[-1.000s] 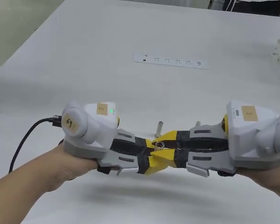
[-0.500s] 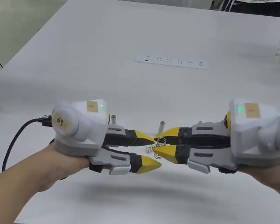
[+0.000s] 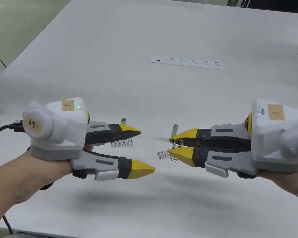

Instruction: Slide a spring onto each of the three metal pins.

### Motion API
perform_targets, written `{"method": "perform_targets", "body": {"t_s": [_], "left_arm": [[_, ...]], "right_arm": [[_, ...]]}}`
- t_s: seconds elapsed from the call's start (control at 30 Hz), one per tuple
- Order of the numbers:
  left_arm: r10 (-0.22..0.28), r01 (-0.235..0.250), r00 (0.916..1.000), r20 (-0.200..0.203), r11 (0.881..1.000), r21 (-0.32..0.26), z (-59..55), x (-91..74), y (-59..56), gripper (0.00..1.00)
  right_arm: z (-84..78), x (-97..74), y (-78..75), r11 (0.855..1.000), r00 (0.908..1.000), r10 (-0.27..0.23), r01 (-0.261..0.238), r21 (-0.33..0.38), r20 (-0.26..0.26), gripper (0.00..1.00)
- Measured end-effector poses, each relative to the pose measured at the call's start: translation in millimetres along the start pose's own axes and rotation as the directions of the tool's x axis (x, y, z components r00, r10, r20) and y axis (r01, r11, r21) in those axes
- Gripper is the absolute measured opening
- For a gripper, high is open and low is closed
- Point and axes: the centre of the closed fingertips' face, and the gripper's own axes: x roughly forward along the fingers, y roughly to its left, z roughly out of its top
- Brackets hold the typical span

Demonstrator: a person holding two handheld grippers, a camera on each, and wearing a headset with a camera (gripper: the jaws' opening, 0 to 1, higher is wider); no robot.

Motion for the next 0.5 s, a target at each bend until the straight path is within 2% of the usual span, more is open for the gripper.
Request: {"method": "perform_targets", "body": {"t_s": [0.17,0.27,0.33,0.4,0.5], "left_arm": [[0.059,-0.059,0.9982,0.013,0.998,-0.018,-1.3,-19.5,11.9,0.58],[0.092,-0.092,0.9957,0.001,0.996,-0.019,-7.0,-29.0,19.3,0.63],[0.121,-0.121,0.9926,-0.014,0.992,-0.027,-12.0,-35.0,25.9,0.69],[0.145,-0.145,0.9894,-0.014,0.989,-0.040,-14.1,-40.9,31.6,0.78],[0.175,-0.176,0.9843,-0.018,0.983,-0.051,-17.4,-47.6,37.9,0.86]], "right_arm": [[-2.1,-1.3,-1.5,1.000,1.0000,-0.008,0.008,0.000,-0.002,0.08],[-2.9,-1.7,-1.9,1.000,0.9999,-0.012,0.012,0.000,-0.001,0.08],[-3.1,-1.7,-2.3,1.000,0.9999,-0.015,0.015,-0.001,-0.001,0.08],[-3.9,-1.6,-2.4,1.000,0.9998,-0.017,0.017,0.002,-0.001,0.08],[-5.6,-1.8,-3.0,1.000,0.9998,-0.021,0.021,0.004,-0.002,0.08]]}}
